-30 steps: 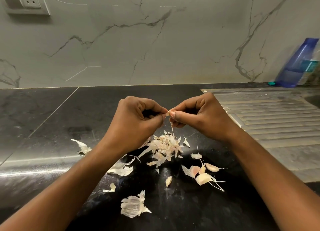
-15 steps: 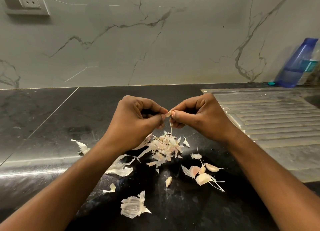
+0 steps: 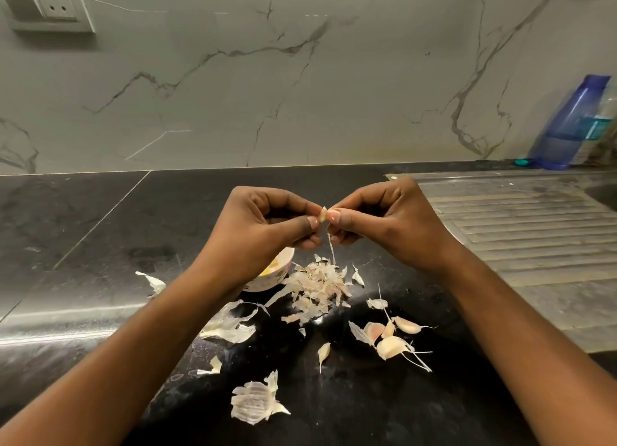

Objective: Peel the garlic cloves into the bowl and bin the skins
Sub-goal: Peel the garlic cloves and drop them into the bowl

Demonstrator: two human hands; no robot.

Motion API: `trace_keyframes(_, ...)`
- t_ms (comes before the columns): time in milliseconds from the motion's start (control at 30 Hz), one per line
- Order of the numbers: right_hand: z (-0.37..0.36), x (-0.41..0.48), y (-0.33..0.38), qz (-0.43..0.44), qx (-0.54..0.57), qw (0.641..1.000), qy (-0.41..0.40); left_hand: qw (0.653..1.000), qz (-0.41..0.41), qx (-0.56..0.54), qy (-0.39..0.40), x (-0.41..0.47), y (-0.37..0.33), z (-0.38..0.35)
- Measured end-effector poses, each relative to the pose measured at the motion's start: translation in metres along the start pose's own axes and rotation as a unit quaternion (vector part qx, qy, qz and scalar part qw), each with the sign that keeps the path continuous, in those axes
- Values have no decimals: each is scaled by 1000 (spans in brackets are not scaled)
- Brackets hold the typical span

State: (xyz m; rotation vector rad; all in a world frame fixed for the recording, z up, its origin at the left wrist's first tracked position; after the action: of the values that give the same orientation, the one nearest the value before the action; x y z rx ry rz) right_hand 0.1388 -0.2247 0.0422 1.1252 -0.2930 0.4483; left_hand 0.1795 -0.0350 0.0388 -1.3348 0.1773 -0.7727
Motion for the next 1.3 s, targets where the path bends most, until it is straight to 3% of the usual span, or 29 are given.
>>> trace_keyframes(200, 1, 1, -2, 1, -9, 1000, -3, 1000, -2, -3, 14, -2, -3, -6)
trace_keyframes(633, 1, 0, -2, 2, 21, 1000, -22, 980, 86, -181, 9, -2, 4, -9)
trace_keyframes(1300, -2, 0, -2, -23, 37, 999, 5, 978, 87, -189, -9, -4, 1, -8)
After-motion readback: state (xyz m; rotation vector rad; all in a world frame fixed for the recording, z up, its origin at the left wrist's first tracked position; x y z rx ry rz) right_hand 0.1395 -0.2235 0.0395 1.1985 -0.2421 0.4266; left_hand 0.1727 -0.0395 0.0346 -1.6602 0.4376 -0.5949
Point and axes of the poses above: each hand's wrist, its own x-axis towards the middle knuckle, its own z-axis out of the back of the hand, y = z × x, the point moved 6 cm from there along x, towards the middle knuckle, and after that the axes turned 5 degrees about y, right-handed, at the moved point
